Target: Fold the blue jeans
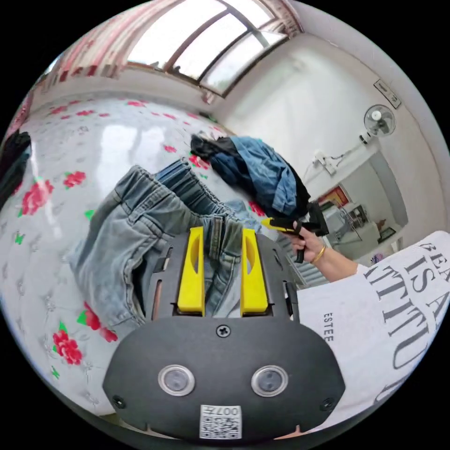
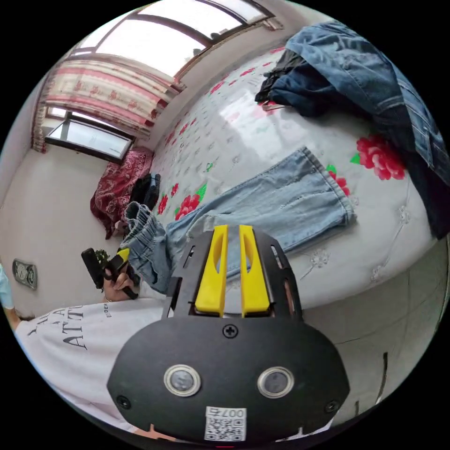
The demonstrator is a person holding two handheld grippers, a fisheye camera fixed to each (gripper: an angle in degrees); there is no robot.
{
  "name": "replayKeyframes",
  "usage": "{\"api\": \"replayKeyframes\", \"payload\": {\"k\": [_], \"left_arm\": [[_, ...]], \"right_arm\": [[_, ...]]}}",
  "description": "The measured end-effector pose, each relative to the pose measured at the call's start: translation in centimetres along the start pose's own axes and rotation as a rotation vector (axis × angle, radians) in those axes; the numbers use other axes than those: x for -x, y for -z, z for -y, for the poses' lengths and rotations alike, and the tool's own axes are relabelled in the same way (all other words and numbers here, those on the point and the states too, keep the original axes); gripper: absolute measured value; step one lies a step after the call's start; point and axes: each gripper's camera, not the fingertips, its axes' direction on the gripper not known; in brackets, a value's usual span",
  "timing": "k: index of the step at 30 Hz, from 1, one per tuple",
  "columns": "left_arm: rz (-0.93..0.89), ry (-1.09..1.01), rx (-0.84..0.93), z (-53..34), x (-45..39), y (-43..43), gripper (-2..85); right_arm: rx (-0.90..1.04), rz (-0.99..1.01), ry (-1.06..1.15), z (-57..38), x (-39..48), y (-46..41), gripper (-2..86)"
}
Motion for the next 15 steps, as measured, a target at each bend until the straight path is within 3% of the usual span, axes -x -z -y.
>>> {"api": "replayKeyframes", "payload": {"k": [3, 7, 15], "left_arm": [[0.039, -0.006, 0.137, -0.1, -1.0, -7.2, 8.9], [0.158, -0.022, 0.146, -1.6, -0.1, -6.8, 8.1], [0.237, 0.375, 0.035, -9.4, 9.7, -2.7, 8.2]], "right_arm": [[-0.097, 0.018, -0.199, -1.3, -5.7, 3.2, 4.3], [-0.224, 0.050, -0.388, -2.9, -11.7, 6.2, 6.5], [-0.224, 0.074, -0.510, 0.2, -15.8, 3.4, 5.2]]}}
